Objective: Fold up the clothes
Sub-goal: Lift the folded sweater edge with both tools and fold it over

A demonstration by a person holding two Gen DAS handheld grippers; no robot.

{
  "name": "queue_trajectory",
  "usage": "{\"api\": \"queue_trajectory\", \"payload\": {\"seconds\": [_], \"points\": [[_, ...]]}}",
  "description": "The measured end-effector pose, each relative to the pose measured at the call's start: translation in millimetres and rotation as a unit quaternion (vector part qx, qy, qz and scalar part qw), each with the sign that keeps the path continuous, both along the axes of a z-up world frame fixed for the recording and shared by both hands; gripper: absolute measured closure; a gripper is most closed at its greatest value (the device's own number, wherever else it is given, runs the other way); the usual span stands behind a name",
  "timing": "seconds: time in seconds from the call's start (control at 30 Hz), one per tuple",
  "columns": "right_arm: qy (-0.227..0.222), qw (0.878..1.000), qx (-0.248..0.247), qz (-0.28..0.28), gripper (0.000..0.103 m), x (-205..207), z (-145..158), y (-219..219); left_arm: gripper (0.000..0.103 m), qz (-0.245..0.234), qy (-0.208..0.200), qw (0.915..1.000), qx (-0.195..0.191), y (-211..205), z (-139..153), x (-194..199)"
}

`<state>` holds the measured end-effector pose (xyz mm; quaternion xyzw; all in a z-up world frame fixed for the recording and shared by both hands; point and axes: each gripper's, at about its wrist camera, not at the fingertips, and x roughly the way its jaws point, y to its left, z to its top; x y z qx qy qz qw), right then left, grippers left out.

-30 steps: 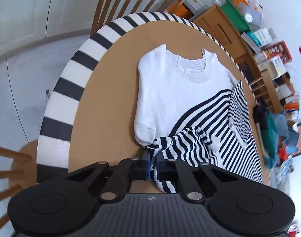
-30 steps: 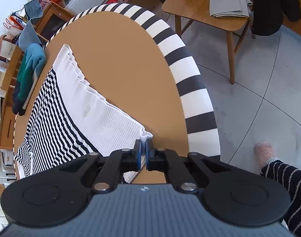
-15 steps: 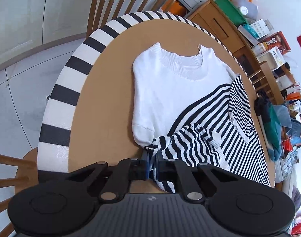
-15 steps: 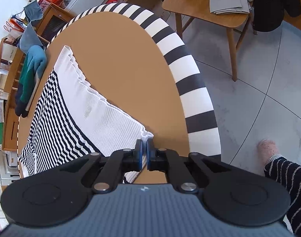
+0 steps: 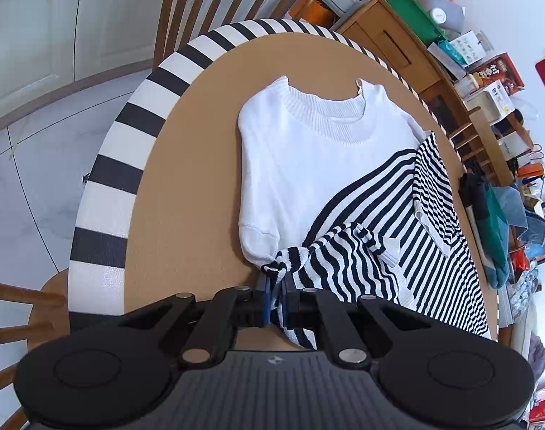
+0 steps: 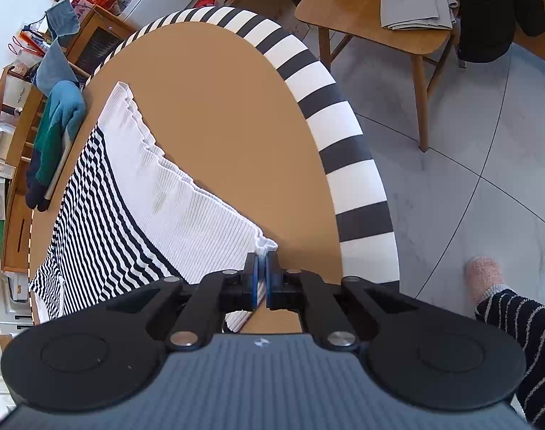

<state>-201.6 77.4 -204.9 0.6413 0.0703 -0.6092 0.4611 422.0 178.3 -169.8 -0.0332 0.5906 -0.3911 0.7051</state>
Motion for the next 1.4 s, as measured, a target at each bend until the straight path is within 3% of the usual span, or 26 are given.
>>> {"api": "queue_trajectory", "payload": {"seconds": [0.6, 0.93, 1.2, 1.4], "points": [[0.005, 1.000, 0.004, 0.003, 0.099, 6.7, 2.5, 1.2, 0.096, 0.006, 0.006, 1.0000, -0.003, 2.0, -0.8, -2.2], [-0.018, 1.000, 0.008, 0.015, 0.099, 0.9, 14.7, -3.1, 0.097, 0.030, 0.024, 0.9991, -0.019, 8.1, 6.8, 3.8], [-0.065, 0.996, -0.010, 0.058, 0.099, -9.9, 41.7, -22.2, 0.097, 0.068, 0.026, 0.9955, -0.061, 9.7, 46.0, -1.4], [-0.110, 0.990, -0.026, 0.084, 0.099, -15.8, 62.6, -47.0, 0.097, 0.084, 0.026, 0.9917, -0.093, -13.0, 89.3, -3.4]]}}
